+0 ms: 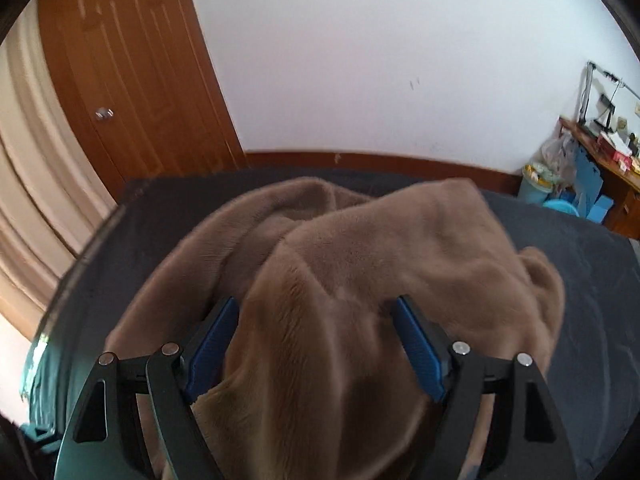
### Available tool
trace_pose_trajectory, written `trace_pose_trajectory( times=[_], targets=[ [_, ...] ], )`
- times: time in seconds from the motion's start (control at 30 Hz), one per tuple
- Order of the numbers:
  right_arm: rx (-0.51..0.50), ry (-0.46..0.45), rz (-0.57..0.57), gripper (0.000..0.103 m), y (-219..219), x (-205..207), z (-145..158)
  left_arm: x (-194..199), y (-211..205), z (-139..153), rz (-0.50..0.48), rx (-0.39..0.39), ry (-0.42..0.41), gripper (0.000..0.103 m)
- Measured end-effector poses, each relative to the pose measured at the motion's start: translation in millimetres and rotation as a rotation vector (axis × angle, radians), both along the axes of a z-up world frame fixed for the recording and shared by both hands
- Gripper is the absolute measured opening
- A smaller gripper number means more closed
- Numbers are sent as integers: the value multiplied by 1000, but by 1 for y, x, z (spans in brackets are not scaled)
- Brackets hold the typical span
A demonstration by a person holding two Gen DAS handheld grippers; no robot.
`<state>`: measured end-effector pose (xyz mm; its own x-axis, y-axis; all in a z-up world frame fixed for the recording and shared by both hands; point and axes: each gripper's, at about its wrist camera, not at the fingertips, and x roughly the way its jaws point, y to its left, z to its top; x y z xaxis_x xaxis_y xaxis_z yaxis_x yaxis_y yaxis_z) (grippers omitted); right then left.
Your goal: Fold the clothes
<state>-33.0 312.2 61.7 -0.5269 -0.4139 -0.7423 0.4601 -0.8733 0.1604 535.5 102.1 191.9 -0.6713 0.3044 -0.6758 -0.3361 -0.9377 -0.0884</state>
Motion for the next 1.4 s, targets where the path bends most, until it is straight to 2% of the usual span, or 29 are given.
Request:
trace_pose_trajectory(
  times=[0.03,0.07,0.1,0.17,0.23,0.37,0.5,0.6,0.63,0.67,0.7,0.73,0.77,0.83,1.07,1.27,1.37,1.4],
  targets=[
    [-1,-6,-6,53,3,-2,-5,-8,0,3,0,7,-6,16],
    [-1,-12,-12,39,6,-4,-11,-16,-1,5,0,15,-13,16],
    [-10,-13,-16,35,10,-4,-15,-13,-4,7,-2,22,-14,16],
    [-74,5,-37,13,32,5,-14,-16,-8,8,-5,25,-19,16],
    [-143,45,-87,13,60,21,-7,-11,-16,5,-7,26,-18,16],
    [-258,162,-228,11,128,71,12,-31,-14,8,-13,26,-7,16],
    [-297,162,-311,11,176,111,4,-54,-15,5,10,43,-2,16],
    [-264,131,-287,14,189,132,-14,-73,-17,0,40,59,-2,16],
    [-243,130,-270,21,190,140,-18,-75,-19,2,51,61,-3,16],
    [-218,135,-258,39,191,146,-20,-76,-20,2,61,62,-3,16],
    [-186,150,-255,52,194,151,-21,-73,-24,4,70,65,-3,16],
    [-148,173,-252,76,196,157,-19,-70,-27,7,79,69,-4,16],
    [-99,208,-251,82,199,161,-15,-67,-28,16,88,73,-5,16],
    [-21,268,-246,81,203,168,-5,-59,-26,35,101,77,-9,16],
    [-47,322,-199,82,193,137,38,-96,-20,-15,131,58,2,16],
    [-114,231,-180,82,142,88,44,-130,-17,-45,135,33,-2,16],
    [-95,148,-150,82,110,65,37,-152,-12,-60,123,-1,0,16],
    [-73,121,-153,82,102,56,29,-148,-9,-59,121,-10,-1,16]
  ],
)
